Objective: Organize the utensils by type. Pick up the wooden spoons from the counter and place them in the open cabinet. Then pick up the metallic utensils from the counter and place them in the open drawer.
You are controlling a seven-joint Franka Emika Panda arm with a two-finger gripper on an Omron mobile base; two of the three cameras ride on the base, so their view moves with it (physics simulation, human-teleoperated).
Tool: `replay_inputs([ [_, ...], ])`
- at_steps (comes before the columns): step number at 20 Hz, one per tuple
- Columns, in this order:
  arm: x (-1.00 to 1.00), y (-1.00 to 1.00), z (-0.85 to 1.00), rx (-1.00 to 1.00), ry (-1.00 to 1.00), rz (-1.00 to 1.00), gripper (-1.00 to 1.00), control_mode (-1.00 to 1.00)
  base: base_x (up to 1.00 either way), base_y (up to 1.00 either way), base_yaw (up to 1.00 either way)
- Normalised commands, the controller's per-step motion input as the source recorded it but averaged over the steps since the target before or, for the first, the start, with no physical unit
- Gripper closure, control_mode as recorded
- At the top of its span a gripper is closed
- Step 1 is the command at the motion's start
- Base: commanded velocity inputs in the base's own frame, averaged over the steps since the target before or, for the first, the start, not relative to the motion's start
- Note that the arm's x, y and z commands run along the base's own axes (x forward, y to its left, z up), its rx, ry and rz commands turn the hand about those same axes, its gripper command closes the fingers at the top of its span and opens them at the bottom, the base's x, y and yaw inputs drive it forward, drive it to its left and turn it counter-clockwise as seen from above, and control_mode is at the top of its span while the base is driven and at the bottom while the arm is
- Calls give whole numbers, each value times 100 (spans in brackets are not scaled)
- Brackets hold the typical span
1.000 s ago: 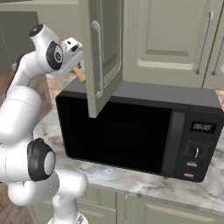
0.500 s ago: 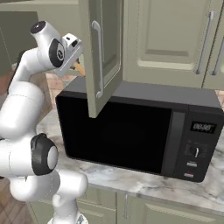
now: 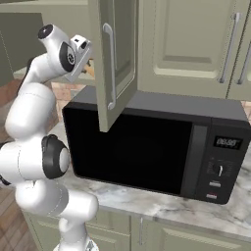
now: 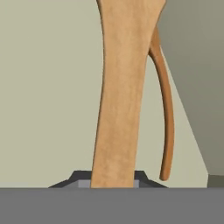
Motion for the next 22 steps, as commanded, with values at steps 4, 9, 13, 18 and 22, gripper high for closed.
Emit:
replay_inputs([
  [4,53,0,6,-1,-2,0,100,-100,0,0,0],
  [9,59,1,2,-2,0,0,100,-100,0,0,0],
  [13,39,11,-1,-7,-1,0,100,-100,0,0,0],
  [18,32,11,0,-4,-3,0,100,-100,0,0,0],
  [22,48,6,0,-1,-2,0,100,-100,0,0,0],
])
